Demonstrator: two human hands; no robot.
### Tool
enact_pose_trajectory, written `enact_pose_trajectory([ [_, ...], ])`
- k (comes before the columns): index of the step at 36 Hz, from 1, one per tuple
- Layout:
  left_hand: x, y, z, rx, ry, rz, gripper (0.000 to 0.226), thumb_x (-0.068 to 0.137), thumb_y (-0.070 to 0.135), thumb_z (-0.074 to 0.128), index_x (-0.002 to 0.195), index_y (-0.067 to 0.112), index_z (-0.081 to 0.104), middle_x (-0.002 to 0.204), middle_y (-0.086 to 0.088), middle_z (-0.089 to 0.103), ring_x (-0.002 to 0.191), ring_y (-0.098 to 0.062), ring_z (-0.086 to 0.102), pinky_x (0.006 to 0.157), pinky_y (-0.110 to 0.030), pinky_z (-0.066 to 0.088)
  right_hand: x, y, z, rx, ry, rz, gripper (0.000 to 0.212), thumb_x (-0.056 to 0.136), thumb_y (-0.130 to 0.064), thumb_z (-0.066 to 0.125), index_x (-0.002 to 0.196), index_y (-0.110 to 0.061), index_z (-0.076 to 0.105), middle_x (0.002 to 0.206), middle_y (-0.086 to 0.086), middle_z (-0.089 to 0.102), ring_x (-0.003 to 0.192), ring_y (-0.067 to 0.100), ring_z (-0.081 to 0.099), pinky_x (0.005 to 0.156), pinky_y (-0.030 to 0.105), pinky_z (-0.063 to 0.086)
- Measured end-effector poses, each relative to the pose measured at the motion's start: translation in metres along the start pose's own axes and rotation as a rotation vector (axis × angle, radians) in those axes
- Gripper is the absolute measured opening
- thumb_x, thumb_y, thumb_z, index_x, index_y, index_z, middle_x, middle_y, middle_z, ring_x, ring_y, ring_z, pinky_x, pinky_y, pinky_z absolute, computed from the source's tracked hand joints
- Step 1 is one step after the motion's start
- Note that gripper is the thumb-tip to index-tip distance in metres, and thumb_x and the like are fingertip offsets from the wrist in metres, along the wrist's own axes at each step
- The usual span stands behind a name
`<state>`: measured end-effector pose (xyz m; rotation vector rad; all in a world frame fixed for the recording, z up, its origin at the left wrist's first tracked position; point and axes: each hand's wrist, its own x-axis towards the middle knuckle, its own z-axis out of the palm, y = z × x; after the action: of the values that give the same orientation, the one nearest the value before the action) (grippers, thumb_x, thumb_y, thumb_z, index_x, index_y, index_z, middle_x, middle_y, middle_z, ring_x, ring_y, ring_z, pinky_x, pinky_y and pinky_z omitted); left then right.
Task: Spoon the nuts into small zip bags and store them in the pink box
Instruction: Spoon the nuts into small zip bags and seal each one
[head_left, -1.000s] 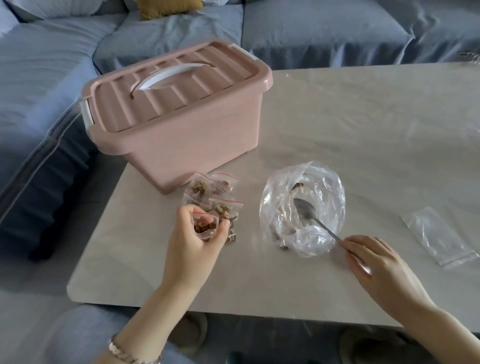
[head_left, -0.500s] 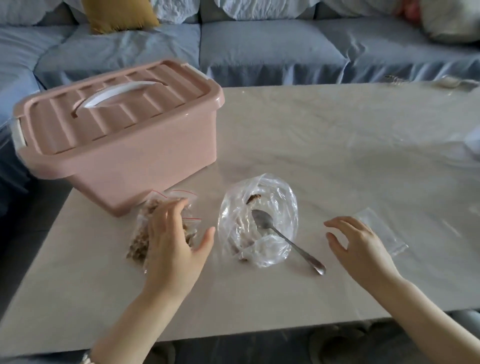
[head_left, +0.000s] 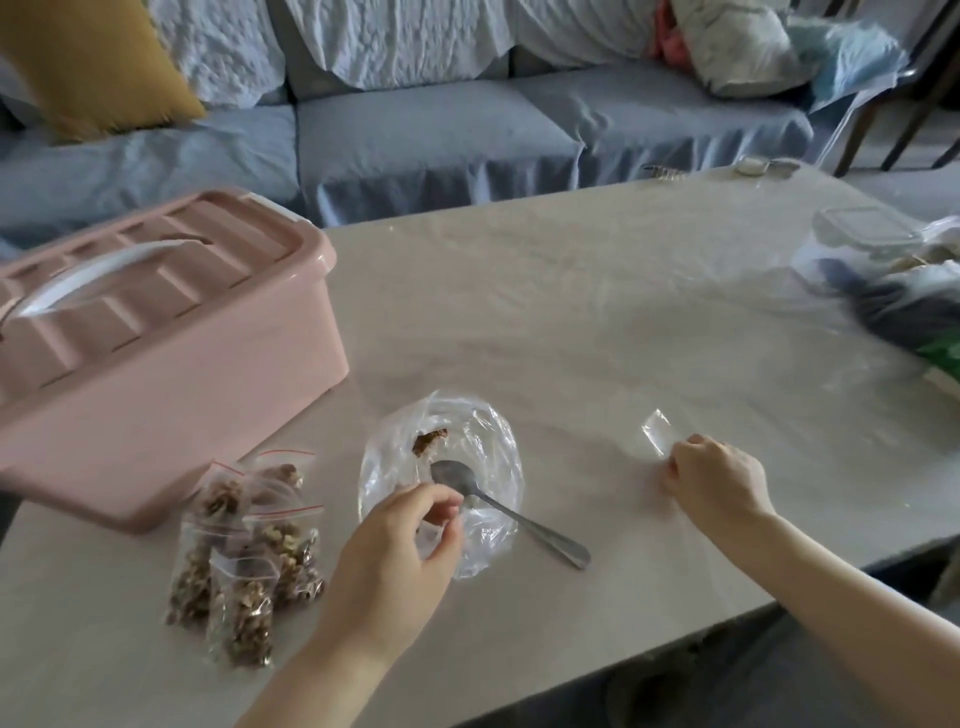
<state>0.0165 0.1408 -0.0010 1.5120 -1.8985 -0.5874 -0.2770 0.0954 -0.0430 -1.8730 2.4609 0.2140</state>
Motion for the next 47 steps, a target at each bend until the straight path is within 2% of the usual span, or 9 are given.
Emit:
enact_pose_trajectory([
  [5, 0.005, 0.016, -0.004, -0.127, -0.079, -0.034, 0.024, 0.081, 0.017, 0.068, 0.092, 0.036, 0.059, 0.088, 0.017, 0.063, 0.088, 0.002, 0.057, 0.074, -0.006, 0.042, -0.016, -0.021, -0.014, 0.225, 0.452, -0.336, 0.013, 0.063, -0.013, 0.071, 0.053, -0.016, 0.063, 0.057, -0.002, 0.063, 0.054, 0.022, 0.062, 0.057, 0.025, 0.045],
  [12, 0.019, 0.037, -0.010, -0.541, -0.282, -0.422, 0.068, 0.054, 0.068, 0.062, 0.093, 0.012, 0.060, 0.093, -0.007, 0.070, 0.075, -0.006, 0.065, 0.068, -0.017, 0.049, -0.057, -0.076, -0.048, 0.460, 0.676, -0.947, 0.013, 0.079, -0.015, 0.064, 0.068, -0.012, 0.069, 0.083, -0.001, 0.069, 0.086, 0.016, 0.059, 0.085, 0.027, 0.044],
  [16, 0.018, 0.043, -0.014, -0.689, -0.265, -0.473, 0.014, 0.085, 0.024, 0.066, 0.075, 0.015, 0.071, 0.076, -0.003, 0.073, 0.072, -0.011, 0.071, 0.066, -0.027, 0.055, -0.068, -0.092, -0.048, 0.504, 0.646, -1.038, 0.009, 0.079, -0.017, 0.065, 0.073, -0.014, 0.071, 0.089, -0.002, 0.069, 0.096, 0.014, 0.056, 0.093, 0.026, 0.038],
  [22, 0.015, 0.030, -0.018, -0.733, -0.095, -0.522, 0.021, 0.093, 0.002, 0.050, 0.082, 0.010, 0.067, 0.074, -0.005, 0.074, 0.068, -0.017, 0.071, 0.058, -0.020, 0.054, -0.073, -0.101, -0.053, 1.013, 0.103, -0.513, 0.028, 0.078, -0.037, 0.070, 0.104, -0.029, 0.062, 0.112, -0.017, 0.057, 0.102, -0.004, 0.052, 0.088, 0.004, 0.036],
  [27, 0.011, 0.024, -0.023, -0.729, -0.107, -0.508, 0.020, 0.091, 0.003, 0.054, 0.080, 0.013, 0.067, 0.075, -0.005, 0.074, 0.070, -0.021, 0.072, 0.069, -0.028, 0.056, -0.072, -0.110, -0.062, 1.419, -0.370, -0.243, 0.006, 0.083, -0.012, 0.066, 0.081, -0.014, 0.072, 0.071, -0.002, 0.073, 0.065, 0.002, 0.064, 0.064, 0.013, 0.049],
  [36, 0.005, 0.007, -0.028, -0.478, -0.058, -0.394, 0.006, 0.087, 0.007, 0.061, 0.087, 0.013, 0.063, 0.068, 0.003, 0.072, 0.060, -0.010, 0.067, 0.067, -0.023, 0.050, -0.081, -0.121, -0.071, 1.552, -0.377, -0.190, 0.016, 0.084, -0.003, 0.063, 0.074, -0.014, 0.072, 0.060, 0.000, 0.068, 0.059, 0.007, 0.061, 0.060, 0.016, 0.051],
  [39, 0.003, 0.001, -0.026, -0.110, 0.209, -0.229, 0.040, 0.078, 0.009, 0.073, 0.112, 0.016, 0.054, 0.096, 0.011, 0.059, 0.089, -0.004, 0.058, 0.081, -0.004, 0.038, -0.086, -0.126, -0.077, 1.619, -0.272, -0.140, 0.026, 0.081, -0.002, 0.067, 0.065, -0.023, 0.072, 0.057, -0.002, 0.066, 0.055, 0.005, 0.059, 0.058, 0.014, 0.050],
  [42, 0.002, 0.007, -0.027, 0.091, 0.425, -0.009, 0.031, 0.075, 0.022, 0.071, 0.101, 0.018, 0.054, 0.097, 0.006, 0.048, 0.093, -0.008, 0.045, 0.084, -0.017, 0.034, -0.092, -0.131, -0.083, 1.631, -0.135, -0.139, 0.029, 0.079, -0.005, 0.069, 0.060, -0.027, 0.072, 0.059, -0.005, 0.069, 0.056, 0.005, 0.061, 0.061, 0.016, 0.051],
  [47, 0.003, 0.035, -0.035, -0.329, 0.143, -0.119, 0.017, 0.084, 0.034, 0.066, 0.076, 0.019, 0.063, 0.071, 0.009, 0.066, 0.068, -0.002, 0.062, 0.067, -0.015, 0.048, -0.104, -0.140, -0.089, 1.496, 0.033, -0.285, 0.021, 0.079, -0.007, 0.070, 0.072, -0.027, 0.072, 0.070, -0.012, 0.072, 0.069, 0.002, 0.068, 0.067, 0.013, 0.051],
])
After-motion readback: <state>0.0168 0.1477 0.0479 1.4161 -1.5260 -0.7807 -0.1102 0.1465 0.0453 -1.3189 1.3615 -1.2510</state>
